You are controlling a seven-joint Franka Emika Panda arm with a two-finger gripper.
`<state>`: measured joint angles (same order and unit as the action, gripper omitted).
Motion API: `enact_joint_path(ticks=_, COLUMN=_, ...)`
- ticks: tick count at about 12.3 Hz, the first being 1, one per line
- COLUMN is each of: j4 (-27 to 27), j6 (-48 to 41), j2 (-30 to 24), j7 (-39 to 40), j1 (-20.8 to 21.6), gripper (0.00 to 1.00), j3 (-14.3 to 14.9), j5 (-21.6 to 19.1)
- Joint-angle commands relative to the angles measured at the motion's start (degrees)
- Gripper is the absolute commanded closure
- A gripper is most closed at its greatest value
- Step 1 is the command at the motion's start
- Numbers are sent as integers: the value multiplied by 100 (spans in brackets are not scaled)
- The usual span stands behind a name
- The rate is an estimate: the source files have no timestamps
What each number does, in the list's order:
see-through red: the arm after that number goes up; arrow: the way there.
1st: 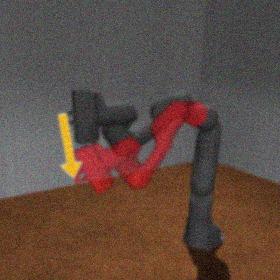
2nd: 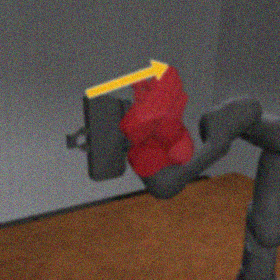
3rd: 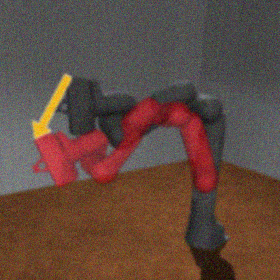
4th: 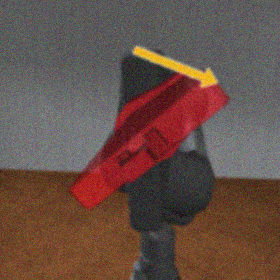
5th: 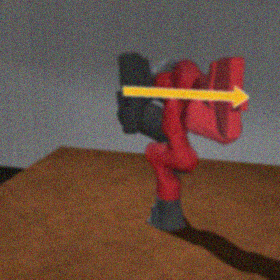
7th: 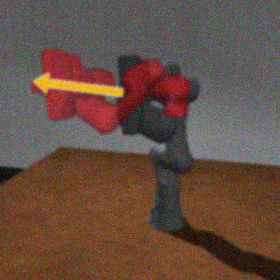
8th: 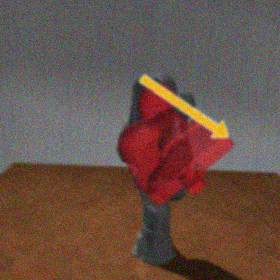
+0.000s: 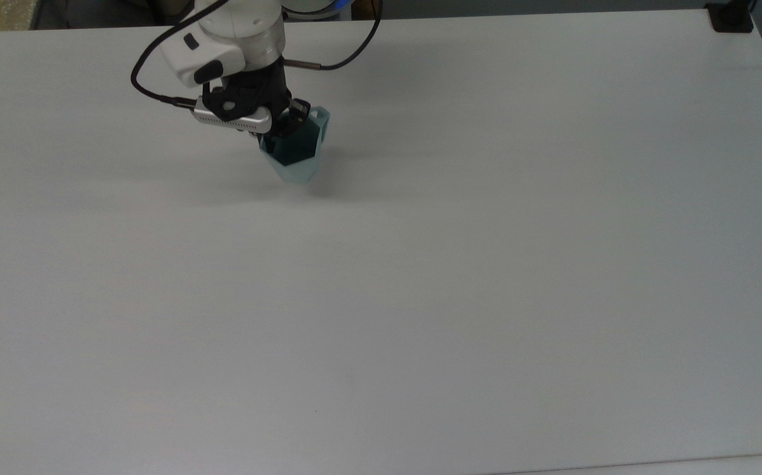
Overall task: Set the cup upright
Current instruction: 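Lift and rotate the cup so its base faces the table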
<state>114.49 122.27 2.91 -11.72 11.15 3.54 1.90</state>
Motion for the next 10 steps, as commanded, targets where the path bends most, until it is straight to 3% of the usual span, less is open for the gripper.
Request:
enact_joint_path(ticks=1, j4=960, j6=1156, j2=-457, j7=144, j1=-43, gripper=100, j3=15, j5=-234)
enact_joint_path(ticks=3, j4=1260, j6=1623, j2=-484, j7=144, j1=-43, gripper=100, j3=15, j5=-234)
enact_joint_path(ticks=10, j4=1366, j6=1782, j2=-317, j7=144, j1=-43, gripper=100, j3=15, j5=-234)
